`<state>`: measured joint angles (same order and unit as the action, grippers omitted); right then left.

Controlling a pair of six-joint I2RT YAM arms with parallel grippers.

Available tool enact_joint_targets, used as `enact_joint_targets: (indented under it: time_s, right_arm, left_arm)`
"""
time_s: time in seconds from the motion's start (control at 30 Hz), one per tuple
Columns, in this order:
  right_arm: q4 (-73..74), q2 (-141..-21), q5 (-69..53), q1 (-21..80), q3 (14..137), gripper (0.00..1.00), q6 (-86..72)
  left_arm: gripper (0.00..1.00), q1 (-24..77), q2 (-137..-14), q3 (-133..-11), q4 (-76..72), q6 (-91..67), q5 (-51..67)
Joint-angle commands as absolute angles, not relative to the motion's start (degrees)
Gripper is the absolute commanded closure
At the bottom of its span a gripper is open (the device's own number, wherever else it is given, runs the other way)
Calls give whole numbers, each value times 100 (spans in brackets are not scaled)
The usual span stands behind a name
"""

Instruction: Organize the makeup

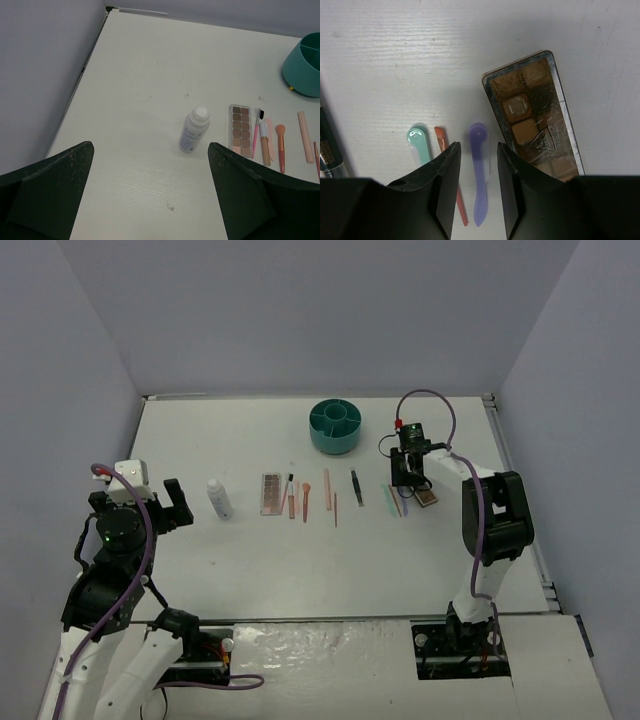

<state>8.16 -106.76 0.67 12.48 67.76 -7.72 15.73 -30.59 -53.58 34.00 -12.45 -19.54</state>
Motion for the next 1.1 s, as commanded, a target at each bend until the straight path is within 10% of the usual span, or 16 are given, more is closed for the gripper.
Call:
enact_joint_targets:
  time_s: [0.0, 0.3, 0.53, 1.07]
  right_arm:
    - [677, -10768, 314, 1274, 6767, 68, -729]
    - [677, -10874, 148, 1274, 6684, 73, -753]
    - [686, -10820, 158, 1274, 6791, 100, -721]
    - [-1463, -9675, -364, 1410, 7570, 100, -418]
  left_arm:
    - [3, 1547, -3174, -5449, 3041, -1230, -1925]
    - [3, 1547, -3190, -5432, 3034, -1222, -1916]
    - [3, 1547, -3217, -5423, 2998, -1213, -1881]
    - [3, 1456, -3354, -5432, 3022, -1206, -1879]
